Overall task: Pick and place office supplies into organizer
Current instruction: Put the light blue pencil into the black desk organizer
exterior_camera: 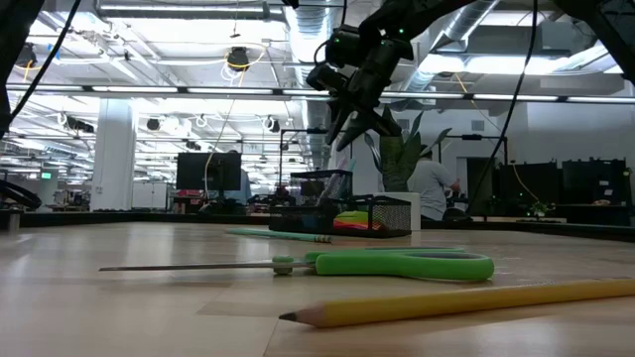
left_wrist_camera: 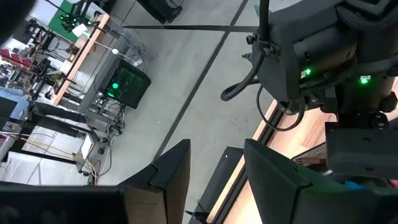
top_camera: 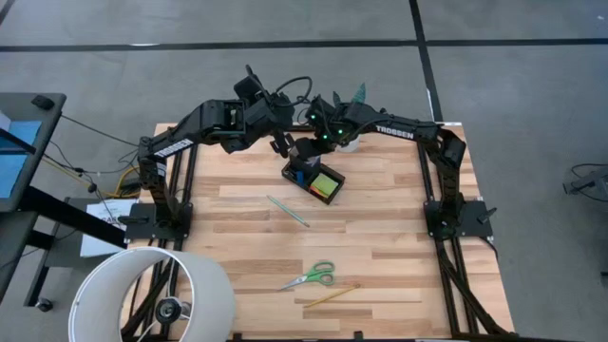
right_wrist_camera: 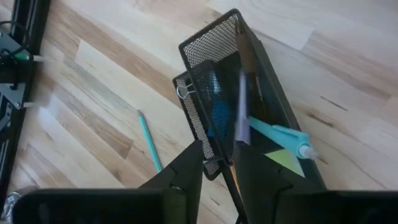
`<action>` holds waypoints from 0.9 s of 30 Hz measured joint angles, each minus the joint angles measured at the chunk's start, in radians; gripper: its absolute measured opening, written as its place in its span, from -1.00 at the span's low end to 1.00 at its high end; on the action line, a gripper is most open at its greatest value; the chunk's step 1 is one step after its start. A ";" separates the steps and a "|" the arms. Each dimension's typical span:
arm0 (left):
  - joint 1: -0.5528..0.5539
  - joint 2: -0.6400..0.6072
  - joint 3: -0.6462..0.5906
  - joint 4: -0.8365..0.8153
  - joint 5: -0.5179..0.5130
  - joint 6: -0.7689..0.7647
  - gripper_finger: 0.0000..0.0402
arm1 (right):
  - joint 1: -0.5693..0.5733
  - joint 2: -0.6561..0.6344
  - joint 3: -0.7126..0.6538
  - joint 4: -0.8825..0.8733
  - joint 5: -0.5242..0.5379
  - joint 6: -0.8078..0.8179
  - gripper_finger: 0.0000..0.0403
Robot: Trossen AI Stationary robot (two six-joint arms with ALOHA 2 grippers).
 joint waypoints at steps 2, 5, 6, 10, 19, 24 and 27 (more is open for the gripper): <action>0.000 0.000 0.000 0.000 0.000 0.000 -0.28 | -0.001 0.000 0.000 0.000 0.000 0.000 -0.52; 0.000 0.000 0.000 0.000 0.001 -0.001 -0.28 | -0.001 0.000 0.000 0.004 -0.016 0.000 -0.46; 0.000 0.000 0.000 -0.002 0.001 -0.001 -0.28 | -0.002 0.000 0.000 0.009 -0.038 0.000 -0.44; 0.000 0.000 0.000 -0.044 0.002 -0.001 -0.28 | -0.021 -0.015 0.000 0.008 -0.258 0.000 -0.43; -0.001 0.000 0.000 -0.206 0.200 -0.182 -0.28 | 0.037 -0.212 0.000 -0.076 -0.353 -0.118 -0.49; -0.001 0.000 0.000 -0.243 0.327 -0.196 -0.28 | 0.184 -0.399 0.000 -0.171 0.056 -0.142 -0.49; -0.001 0.000 -0.013 -0.248 0.331 -0.155 -0.28 | 0.339 -0.486 -0.015 -0.215 0.333 -0.090 -0.49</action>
